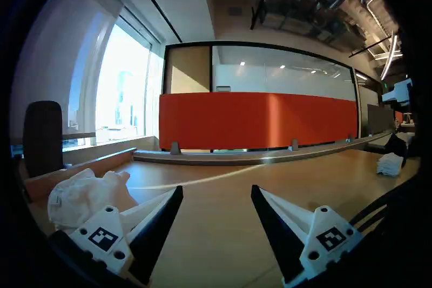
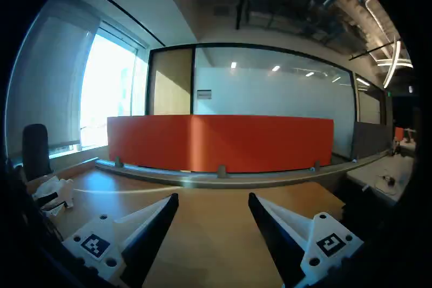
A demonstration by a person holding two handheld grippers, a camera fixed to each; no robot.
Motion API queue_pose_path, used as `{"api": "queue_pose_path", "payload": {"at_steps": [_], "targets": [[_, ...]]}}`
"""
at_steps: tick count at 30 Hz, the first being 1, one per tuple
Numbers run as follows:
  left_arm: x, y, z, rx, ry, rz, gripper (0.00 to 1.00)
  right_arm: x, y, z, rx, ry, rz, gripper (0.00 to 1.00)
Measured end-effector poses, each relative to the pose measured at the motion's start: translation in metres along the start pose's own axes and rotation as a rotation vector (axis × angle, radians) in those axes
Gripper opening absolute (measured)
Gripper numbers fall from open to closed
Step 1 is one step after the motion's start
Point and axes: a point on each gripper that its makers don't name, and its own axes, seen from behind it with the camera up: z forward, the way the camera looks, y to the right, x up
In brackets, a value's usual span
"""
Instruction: Fold towel
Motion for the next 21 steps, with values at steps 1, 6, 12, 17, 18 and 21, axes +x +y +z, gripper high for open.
{"api": "queue_pose_path", "payload": {"at_steps": [1, 6, 12, 17, 18, 21], "targets": [[-0.001, -0.001, 0.000, 0.001, -0.002, 0.000, 0.94, 0.000, 0.000, 0.000, -0.001, -0.001, 0.000, 1.00], [-0.002, -0.004, 0.000, 0.011, -0.010, -0.001, 0.94, -0.002, 0.002, 0.000, -0.004, -0.001, 0.002, 1.00], [-0.003, -0.004, 0.001, 0.010, -0.012, 0.001, 0.93, -0.005, 0.003, 0.001, 0.001, -0.003, 0.008, 1.00], [-0.004, -0.004, 0.001, 0.010, -0.012, 0.002, 0.94, -0.001, 0.007, 0.000, 0.002, 0.007, 0.014, 1.00], [-0.004, -0.004, 0.001, 0.010, -0.012, 0.002, 0.94, 0.000, 0.008, 0.000, 0.002, 0.011, 0.014, 1.00], [-0.004, -0.004, 0.002, 0.010, -0.012, 0.002, 0.94, 0.003, 0.014, 0.002, -0.007, 0.031, 0.014, 1.00]]}}
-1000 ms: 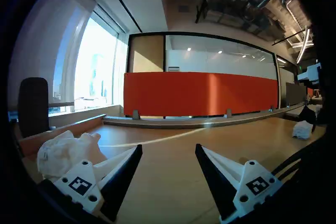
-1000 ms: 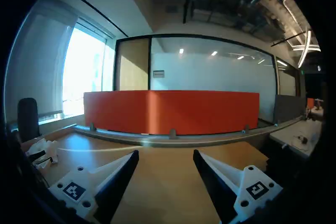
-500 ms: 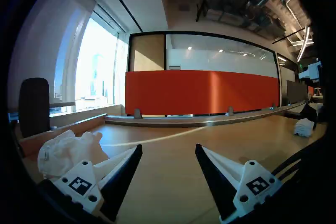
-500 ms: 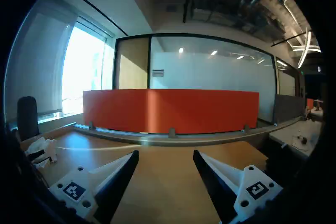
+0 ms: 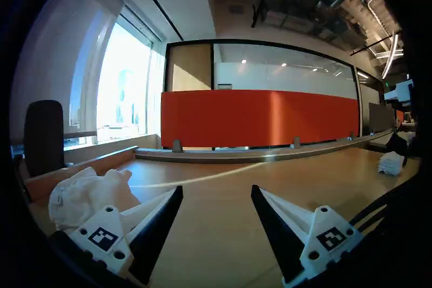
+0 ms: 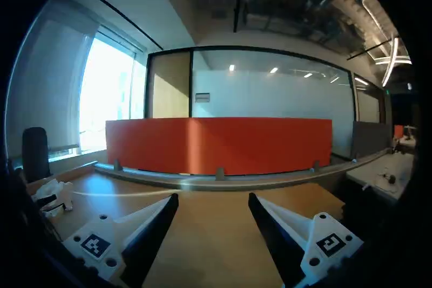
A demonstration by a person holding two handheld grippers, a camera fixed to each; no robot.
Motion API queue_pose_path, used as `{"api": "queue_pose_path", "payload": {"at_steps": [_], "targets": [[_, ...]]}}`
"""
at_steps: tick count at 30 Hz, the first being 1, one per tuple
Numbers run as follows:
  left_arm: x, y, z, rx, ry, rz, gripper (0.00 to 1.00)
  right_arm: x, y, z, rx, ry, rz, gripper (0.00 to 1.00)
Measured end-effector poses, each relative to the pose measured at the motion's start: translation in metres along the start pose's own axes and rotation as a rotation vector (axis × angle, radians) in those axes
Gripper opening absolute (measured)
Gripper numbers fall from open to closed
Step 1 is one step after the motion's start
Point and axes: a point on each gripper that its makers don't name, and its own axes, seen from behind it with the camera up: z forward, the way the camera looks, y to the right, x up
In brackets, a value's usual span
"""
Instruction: Fold towel
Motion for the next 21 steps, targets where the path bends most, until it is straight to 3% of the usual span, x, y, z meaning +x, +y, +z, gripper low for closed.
{"api": "queue_pose_path", "payload": {"at_steps": [12, 21], "targets": [[-0.002, 0.000, 0.000, 0.000, 0.001, 0.000, 0.94, -0.008, 0.032, -0.001, -0.036, 0.052, -0.019, 1.00], [-0.002, 0.001, 0.001, 0.000, 0.001, 0.000, 0.94, -0.055, 0.057, -0.004, -0.055, 0.036, -0.020, 1.00]]}}
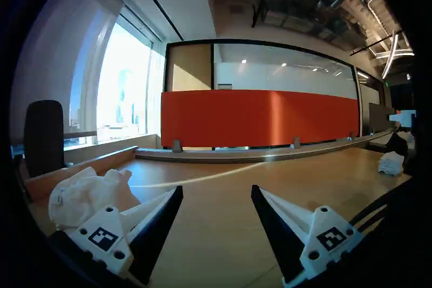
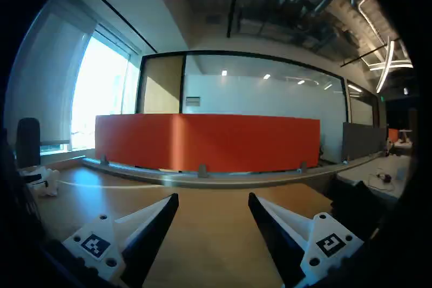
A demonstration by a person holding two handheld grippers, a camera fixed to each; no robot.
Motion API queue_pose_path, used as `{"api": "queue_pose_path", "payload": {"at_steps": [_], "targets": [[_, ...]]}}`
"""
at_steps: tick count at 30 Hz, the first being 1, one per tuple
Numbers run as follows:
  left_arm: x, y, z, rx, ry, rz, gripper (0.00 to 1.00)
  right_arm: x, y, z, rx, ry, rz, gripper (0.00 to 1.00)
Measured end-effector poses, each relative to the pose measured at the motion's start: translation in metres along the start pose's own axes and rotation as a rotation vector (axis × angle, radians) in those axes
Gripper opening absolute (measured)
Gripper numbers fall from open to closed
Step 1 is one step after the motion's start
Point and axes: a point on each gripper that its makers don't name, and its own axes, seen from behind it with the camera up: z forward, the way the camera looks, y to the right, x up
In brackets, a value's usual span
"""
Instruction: Fold towel
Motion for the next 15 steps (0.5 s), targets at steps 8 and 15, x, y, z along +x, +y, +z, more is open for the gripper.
{"api": "queue_pose_path", "payload": {"at_steps": [8, 15], "targets": [[0.000, 0.001, 0.000, 0.000, 0.000, 0.000, 0.94, -0.033, 0.018, -0.001, -0.025, 0.002, 0.052, 1.00], [0.000, 0.001, 0.000, 0.000, 0.000, 0.000, 0.94, -0.049, 0.026, -0.003, -0.026, 0.008, 0.084, 1.00]]}}
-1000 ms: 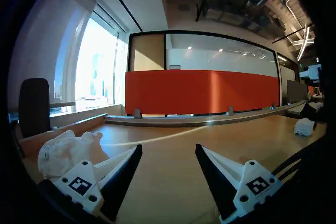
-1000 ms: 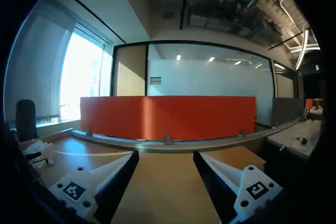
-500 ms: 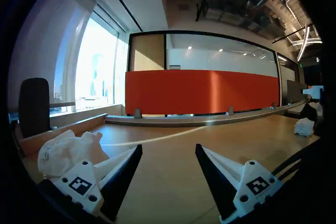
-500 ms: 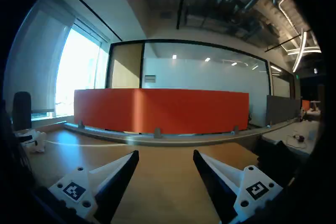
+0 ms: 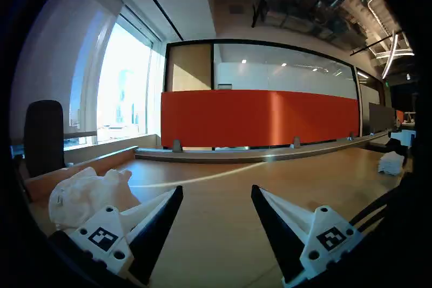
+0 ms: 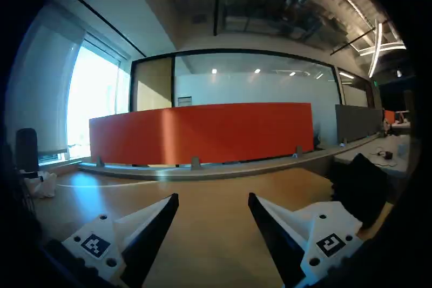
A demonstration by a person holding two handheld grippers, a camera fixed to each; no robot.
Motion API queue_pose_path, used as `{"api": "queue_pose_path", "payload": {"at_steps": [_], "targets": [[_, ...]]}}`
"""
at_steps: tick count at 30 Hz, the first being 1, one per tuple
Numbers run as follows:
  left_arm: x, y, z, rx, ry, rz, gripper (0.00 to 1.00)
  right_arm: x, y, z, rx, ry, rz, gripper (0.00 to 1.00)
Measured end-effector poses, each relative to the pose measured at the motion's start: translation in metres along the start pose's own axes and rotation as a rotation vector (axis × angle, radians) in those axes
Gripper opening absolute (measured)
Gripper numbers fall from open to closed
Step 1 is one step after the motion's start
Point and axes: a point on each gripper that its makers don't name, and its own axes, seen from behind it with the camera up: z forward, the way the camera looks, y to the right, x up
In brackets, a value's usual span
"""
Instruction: Fold towel
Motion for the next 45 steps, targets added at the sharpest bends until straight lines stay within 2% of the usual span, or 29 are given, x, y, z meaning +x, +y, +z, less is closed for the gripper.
{"api": "queue_pose_path", "payload": {"at_steps": [6, 15, 24, 45], "targets": [[0.000, 0.000, 0.000, 0.000, 0.000, 0.000, 0.94, -0.013, 0.006, -0.002, -0.008, -0.009, 0.013, 1.00], [0.000, -0.001, 0.001, 0.000, 0.000, 0.000, 0.94, -0.029, 0.002, -0.001, 0.006, -0.021, -0.001, 1.00], [-0.001, -0.001, 0.001, 0.000, 0.000, 0.000, 0.94, -0.030, -0.004, -0.008, 0.019, -0.011, -0.068, 1.00], [0.000, 0.000, 0.001, 0.000, 0.000, 0.000, 0.94, -0.032, -0.013, -0.005, 0.025, -0.011, -0.068, 1.00]]}}
